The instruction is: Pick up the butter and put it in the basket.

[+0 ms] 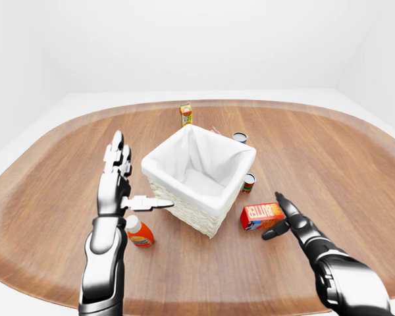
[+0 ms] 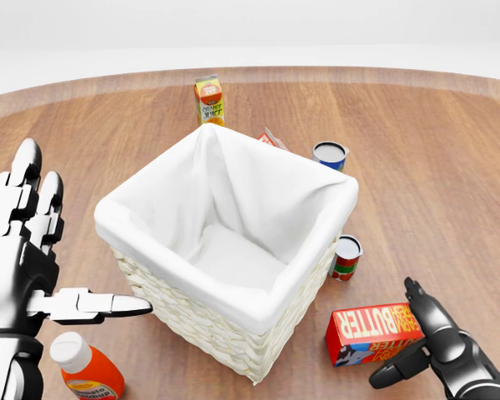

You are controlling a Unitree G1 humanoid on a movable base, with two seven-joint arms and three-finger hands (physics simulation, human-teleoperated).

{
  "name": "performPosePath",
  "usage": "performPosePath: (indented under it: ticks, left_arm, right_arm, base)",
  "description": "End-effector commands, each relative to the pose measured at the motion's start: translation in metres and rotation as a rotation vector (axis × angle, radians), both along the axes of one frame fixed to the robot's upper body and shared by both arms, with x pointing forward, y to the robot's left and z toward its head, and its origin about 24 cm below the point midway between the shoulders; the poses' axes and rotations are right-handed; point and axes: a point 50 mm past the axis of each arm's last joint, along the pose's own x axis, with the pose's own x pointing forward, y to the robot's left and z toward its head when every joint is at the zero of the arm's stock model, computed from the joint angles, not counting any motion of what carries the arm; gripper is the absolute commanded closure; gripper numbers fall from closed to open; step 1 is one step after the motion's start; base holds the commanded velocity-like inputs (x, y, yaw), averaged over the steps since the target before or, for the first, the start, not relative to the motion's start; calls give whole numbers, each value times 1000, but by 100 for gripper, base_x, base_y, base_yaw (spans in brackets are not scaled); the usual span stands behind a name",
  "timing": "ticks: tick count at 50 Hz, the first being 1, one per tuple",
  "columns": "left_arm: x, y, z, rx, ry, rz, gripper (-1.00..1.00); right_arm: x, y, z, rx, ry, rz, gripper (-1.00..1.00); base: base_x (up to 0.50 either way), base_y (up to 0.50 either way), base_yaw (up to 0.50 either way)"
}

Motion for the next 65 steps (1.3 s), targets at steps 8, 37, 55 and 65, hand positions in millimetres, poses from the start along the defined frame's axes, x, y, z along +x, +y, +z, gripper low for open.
performPosePath:
  ticks: [8,37,55,65]
  left_arm:
    - [0,2,-5,-12,20,4,-100]
    - [-5,3,-4,-20,15,9,-100]
    - [-2,1,-8,-18,32,8,-100]
    - [-1,1,-8,-13,32,9,-100]
  right_arm:
    - [7,14,1,-64,-20,51,-100]
    - [-20,5,-17,-473,-48,185,100]
    - [-9,-56,24,-461,-58,37,100]
    - [-9,-65,30,-457,-65,15,100]
  base:
    - [0,0,0]
    - [0,0,0]
    - [0,0,0]
    - [0,0,0]
